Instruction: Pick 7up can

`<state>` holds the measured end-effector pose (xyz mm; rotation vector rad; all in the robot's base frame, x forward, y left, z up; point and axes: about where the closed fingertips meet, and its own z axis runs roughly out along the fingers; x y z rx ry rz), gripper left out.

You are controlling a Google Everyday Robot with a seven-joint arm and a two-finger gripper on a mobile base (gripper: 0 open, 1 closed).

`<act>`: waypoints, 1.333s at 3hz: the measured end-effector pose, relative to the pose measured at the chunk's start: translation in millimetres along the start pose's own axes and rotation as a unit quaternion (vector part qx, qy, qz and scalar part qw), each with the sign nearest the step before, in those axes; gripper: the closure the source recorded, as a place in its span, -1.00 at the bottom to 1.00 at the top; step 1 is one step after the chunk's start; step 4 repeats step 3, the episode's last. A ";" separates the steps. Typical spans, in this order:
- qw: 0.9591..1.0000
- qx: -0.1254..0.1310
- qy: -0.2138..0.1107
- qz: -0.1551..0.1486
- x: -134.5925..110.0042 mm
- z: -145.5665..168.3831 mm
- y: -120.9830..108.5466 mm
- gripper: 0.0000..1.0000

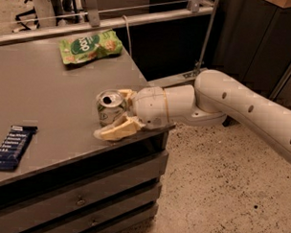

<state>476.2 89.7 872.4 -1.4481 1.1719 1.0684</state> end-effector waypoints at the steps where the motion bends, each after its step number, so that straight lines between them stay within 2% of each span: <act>1: 1.000 0.008 -0.001 -0.013 -13.1 -7.9 -11.5 0.71; 2: 0.999 0.018 0.009 -0.038 -43.7 -25.8 -33.3 1.00; 3: 0.996 0.049 0.022 -0.076 -106.0 -61.5 -65.1 1.00; 4: 0.996 0.049 0.022 -0.076 -106.0 -61.5 -65.1 1.00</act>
Offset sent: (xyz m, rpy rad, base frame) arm 0.0733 -0.0487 0.1384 -0.0384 -0.2118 -0.0710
